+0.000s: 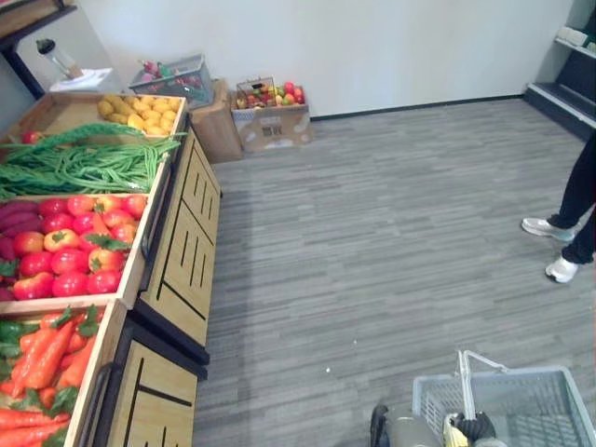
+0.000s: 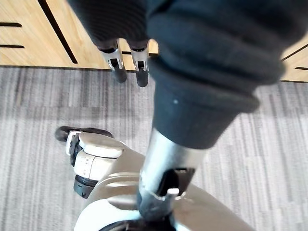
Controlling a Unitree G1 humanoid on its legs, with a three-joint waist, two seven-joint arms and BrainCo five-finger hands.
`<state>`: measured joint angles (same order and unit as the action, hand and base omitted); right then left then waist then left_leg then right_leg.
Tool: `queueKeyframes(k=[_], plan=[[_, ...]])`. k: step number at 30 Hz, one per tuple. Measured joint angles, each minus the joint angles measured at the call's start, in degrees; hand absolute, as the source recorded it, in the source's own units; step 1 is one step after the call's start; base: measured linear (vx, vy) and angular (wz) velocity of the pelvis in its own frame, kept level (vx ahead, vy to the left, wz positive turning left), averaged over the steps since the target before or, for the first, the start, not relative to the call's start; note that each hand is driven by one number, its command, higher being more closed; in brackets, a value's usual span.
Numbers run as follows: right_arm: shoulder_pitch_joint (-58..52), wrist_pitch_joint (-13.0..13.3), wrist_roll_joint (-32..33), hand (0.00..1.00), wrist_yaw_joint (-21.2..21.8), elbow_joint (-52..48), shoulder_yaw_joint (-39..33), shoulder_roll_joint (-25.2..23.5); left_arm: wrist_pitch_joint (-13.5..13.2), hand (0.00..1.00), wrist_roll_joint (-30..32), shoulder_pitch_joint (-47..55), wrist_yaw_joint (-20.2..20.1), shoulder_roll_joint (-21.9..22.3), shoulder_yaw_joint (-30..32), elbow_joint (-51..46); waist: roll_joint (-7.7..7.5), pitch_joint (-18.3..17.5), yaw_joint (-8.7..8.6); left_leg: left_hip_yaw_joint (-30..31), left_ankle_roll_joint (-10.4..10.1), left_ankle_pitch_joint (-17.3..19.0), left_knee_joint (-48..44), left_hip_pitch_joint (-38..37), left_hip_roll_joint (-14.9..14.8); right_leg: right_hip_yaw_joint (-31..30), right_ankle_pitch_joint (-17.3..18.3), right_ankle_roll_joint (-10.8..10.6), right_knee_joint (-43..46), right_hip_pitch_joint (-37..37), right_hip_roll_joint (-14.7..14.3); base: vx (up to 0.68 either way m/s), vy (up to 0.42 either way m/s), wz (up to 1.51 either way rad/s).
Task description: Pick vegetable in the basket
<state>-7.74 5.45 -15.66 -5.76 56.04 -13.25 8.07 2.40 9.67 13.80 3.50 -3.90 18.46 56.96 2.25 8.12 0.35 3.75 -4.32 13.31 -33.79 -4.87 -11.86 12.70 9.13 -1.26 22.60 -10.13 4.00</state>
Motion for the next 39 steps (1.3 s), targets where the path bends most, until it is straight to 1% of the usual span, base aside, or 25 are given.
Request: queueKeyframes(k=[3, 5, 7, 9, 10, 13, 15, 16, 17, 19, 21, 22, 24, 25, 26, 27, 28, 29, 31, 32, 34, 35, 36, 38, 39], plan=[[0.3, 0.5, -0.1, 1.0, -0.1, 1.2, 0.4, 0.0, -2.2, 0.0, -0.1, -0.1, -0.2, 0.1, -0.6, 0.0, 0.4, -0.2, 0.08, -0.4, -2.3, -8.5, -13.5, 6.4, -1.8, 1.9, 0.1, -0.1, -4.4, 5.5, -0.5, 0.28, -0.096, 0.34], [0.9, 0.5, -0.3, 1.0, -0.1, 1.3, 1.3, 0.3, -3.1, 0.0, -0.6, -0.1, -1.4, -0.7, -1.3, 0.0, 0.41, -0.2, 0.29, -3.2, -1.5, -7.6, -19.0, 10.7, -2.4, 2.7, 0.2, 0.8, -6.8, 8.1, -0.5, 0.29, -0.014, 0.32], [1.5, 1.0, -0.3, 1.0, 0.0, 2.9, 1.1, 1.3, -3.8, 0.0, -0.5, 0.2, -2.0, -0.7, -1.4, 0.4, 0.28, -0.2, 1.59, -8.1, -0.7, -3.6, -18.7, 13.3, -2.3, 3.5, 0.0, 0.5, -8.9, 10.8, 0.8, 0.28, 0.078, 0.24], [1.8, 2.0, -0.2, 1.0, -0.5, 4.2, -0.4, 1.7, -5.8, 0.0, -0.4, 1.3, -1.1, -0.5, -1.6, 1.4, -0.41, 0.1, 1.98, -11.6, -0.8, -2.1, -9.2, 13.8, -0.3, 5.3, -0.6, -1.2, -9.6, 13.2, 3.5, 0.2, 0.13, 0.44], [1.7, 2.6, -0.1, 1.0, -1.4, 4.3, -1.7, 2.1, -6.5, 0.0, 0.0, 1.8, 0.6, -0.1, -2.5, 1.3, -0.4, 0.0, 1.62, -14.8, -0.3, -6.3, 2.3, 13.6, 0.7, 7.1, -0.3, -2.8, -10.2, 14.8, 4.8, 0.23, 0.163, 0.77], [1.6, 3.9, 0.0, 1.0, -2.9, 5.6, -4.7, 1.9, -7.3, 0.0, 1.1, 1.7, 1.9, -1.3, -5.2, 1.2, -1.85, -0.6, 1.26, -21.8, 1.2, -8.0, 14.8, 11.6, 5.8, 12.1, -1.5, -5.7, -15.3, 17.7, 7.9, 0.22, 0.196, 1.3], [1.8, 4.2, 0.0, 1.0, -3.7, 5.8, -6.0, 1.6, -7.4, 0.0, 2.2, 1.2, 1.8, -2.1, -6.7, 0.6, -2.4, 0.4, 1.5, -25.7, 2.1, -9.2, 16.9, 11.8, 7.4, 16.9, -2.6, -7.2, -17.6, 20.1, 9.5, 0.14, 0.234, 1.52], [1.8, 4.2, -0.1, 1.0, -4.5, 6.0, -6.0, 0.8, -7.2, 0.0, 2.4, 1.7, 1.8, -2.8, -8.3, 0.0, -3.49, 0.8, 1.53, -30.8, 2.4, -10.2, 17.8, 11.5, 8.4, 20.3, -2.7, -7.3, -18.6, 23.0, 10.5, 0.05, 0.232, 1.63], [2.2, 4.0, -0.2, 1.0, -5.3, 6.0, -5.7, 0.4, -6.8, 0.0, 2.4, 1.7, 2.2, -2.8, -8.5, 0.0, -3.39, 0.8, 1.73, -32.2, 2.7, -10.3, 18.8, 11.3, 8.7, 21.1, -2.7, -7.3, -18.6, 23.4, 10.6, -0.01, 0.192, 1.21], [4.0, 3.8, -0.3, 1.0, -5.8, 6.0, -4.1, 0.1, -6.4, 0.0, 2.4, 1.7, 3.0, -2.3, -8.6, 0.0, -3.25, 0.7, 2.24, -32.9, 4.2, -10.8, 22.2, 10.7, 9.7, 21.3, -1.9, -6.5, -18.5, 22.9, 10.4, -0.05, 0.082, 0.33], [5.7, 3.7, -0.5, 1.0, -5.9, 5.9, -3.2, -0.2, -5.9, 0.0, 2.4, 1.6, 3.1, -2.3, -9.2, 0.0, -3.19, 0.6, 2.39, -33.0, 7.0, -10.3, 25.4, 10.0, 10.4, 21.3, -0.1, -7.2, -17.1, 21.9, 10.3, -0.11, 0.074, 0.2], [6.1, 2.7, -0.8, 1.0, -5.9, 5.7, -2.3, -0.3, -5.1, 0.0, 2.2, 1.8, 3.5, -2.4, -8.9, -0.1, -4.07, 0.8, 3.17, -33.2, 9.3, -9.2, 25.7, 10.0, 11.4, 21.4, 3.0, -7.2, -13.2, 21.0, 11.8, -0.1, 0.074, 0.25], [5.8, 1.6, -0.7, 1.0, -5.9, 5.6, -2.2, -0.7, -4.4, 0.0, 2.0, 2.9, 3.5, -3.1, -9.2, -1.1, -6.32, -1.2, 4.33, -33.5, 9.3, -6.8, 24.0, 9.5, 13.1, 23.1, 5.3, -9.4, -9.5, 20.5, 15.2, 0.03, 0.072, 0.33], [5.4, 1.4, -0.6, 1.0, -5.9, 5.6, -2.2, -0.5, -4.4, 0.0, 1.9, 3.5, 3.5, -2.8, -9.3, -1.2, -5.81, -1.7, 4.38, -33.2, 8.9, -5.4, 22.8, 10.4, 12.3, 22.7, 5.0, -8.9, -4.9, 20.0, 15.5, 0.12, 0.043, 0.51], [6.1, 0.9, -0.5, 1.0, -6.4, 5.6, -2.3, 0.4, -4.0, 0.0, 1.7, 3.4, 3.9, -2.5, -9.5, -0.4, -5.56, -1.7, 4.71, -31.9, 10.1, -4.4, 21.2, 10.9, 12.4, 19.5, 3.7, -6.7, 8.8, 14.9, 19.1, 0.16, 0.091, 0.82], [6.3, 0.9, -0.4, 1.0, -6.4, 5.5, -2.1, 0.6, -3.4, 0.0, 1.7, 3.6, 4.3, -2.8, -9.9, -0.4, -5.38, -1.9, 4.07, -29.1, 10.1, -4.4, 22.1, 10.0, 13.2, 15.1, -2.5, -3.8, 19.2, 10.4, 20.9, 0.11, 0.128, 1.12], [6.2, 0.9, -0.2, 1.0, -6.5, 5.5, -2.1, 0.3, -3.0, 0.0, 1.7, 3.4, 4.3, -3.1, -10.3, -0.7, -5.33, -1.9, 3.43, -26.7, 10.3, -4.7, 22.9, 8.6, 13.8, 12.7, -6.6, -4.1, 24.4, 8.3, 21.3, 0.17, 0.143, 1.1], [6.2, 0.9, 0.0, 1.0, -6.5, 5.5, -2.1, -0.3, -3.0, 0.0, 1.6, 3.5, 4.3, -3.3, -10.5, -1.1, -5.41, -1.9, 3.09, -24.7, 10.5, -4.9, 23.4, 8.0, 14.2, 11.3, -6.4, -4.6, 27.3, 7.3, 21.0, 0.23, 0.067, 1.32], [5.8, 1.1, 1.0, 1.0, -7.3, 5.5, -2.1, -2.1, -3.0, 0.0, -0.6, 4.6, 4.4, -3.9, -11.2, -2.1, -5.75, -1.6, 2.76, -18.8, 10.3, -5.4, 24.8, 6.1, 14.8, 9.1, -2.1, -4.5, 31.6, 4.5, 18.2, 0.24, 0.028, 1.35], [5.6, 1.0, 1.5, 1.0, -8.1, 5.1, -2.1, -2.4, -3.1, 0.0, -0.6, 4.5, 4.9, -3.9, -11.4, -2.2, -5.58, -1.5, 2.83, -15.6, 10.1, -5.6, 25.4, 5.2, 15.1, 9.0, 0.4, -5.3, 30.2, 3.4, 16.5, 0.17, -0.011, 1.11], [5.3, 1.0, 2.7, 1.0, -8.5, 4.3, -2.2, -2.3, -3.2, 0.0, -0.6, 4.1, 5.1, -4.1, -11.3, -2.2, -5.37, -1.4, 2.85, -10.4, 9.6, -5.8, 26.0, 4.4, 15.4, 8.4, 2.3, -5.9, 23.3, 2.3, 14.1, 0.25, -0.066, 1.73], [5.5, 1.8, 3.2, 1.0, -7.3, 4.4, -4.3, -2.2, -3.1, 0.0, -0.6, 3.0, 5.3, -4.3, -10.0, -2.1, -5.36, -1.0, 2.99, -4.2, 9.3, -6.0, 26.6, 3.5, 15.2, 4.0, 2.3, -6.0, 11.7, 1.3, 10.8, 0.32, -0.168, 2.39], [5.5, 3.1, 3.7, 1.0, -5.5, 4.4, -6.2, -2.2, -3.0, 0.0, -0.6, 2.1, 5.3, -4.6, -8.9, -2.1, -5.55, -0.8, 3.03, -1.0, 9.1, -5.9, 26.4, 3.1, 14.7, 0.6, 2.2, -6.0, 5.2, 1.3, 9.2, 0.33, -0.235, 2.24], [5.6, 4.0, 5.2, 1.0, -4.1, 4.4, -6.7, -2.2, -3.0, 0.0, -0.6, 1.5, 5.3, -4.9, -7.3, -2.1, -5.66, -0.6, 3.6, 2.9, 7.7, -4.5, 25.2, 2.3, 13.4, -3.3, 2.0, -5.7, -1.5, 1.4, 7.3, 0.24, -0.266, 1.23], [5.6, 4.6, 5.8, 1.0, -3.5, 4.1, -6.8, -2.3, -3.0, 0.0, -0.6, 1.1, 5.5, -5.0, -6.2, -2.1, -5.52, -0.4, 4.08, 5.8, 6.5, -2.3, 23.1, 1.7, 12.1, -5.3, 2.0, -5.7, -4.9, 1.4, 5.6, 0.25, -0.308, 0.77]])
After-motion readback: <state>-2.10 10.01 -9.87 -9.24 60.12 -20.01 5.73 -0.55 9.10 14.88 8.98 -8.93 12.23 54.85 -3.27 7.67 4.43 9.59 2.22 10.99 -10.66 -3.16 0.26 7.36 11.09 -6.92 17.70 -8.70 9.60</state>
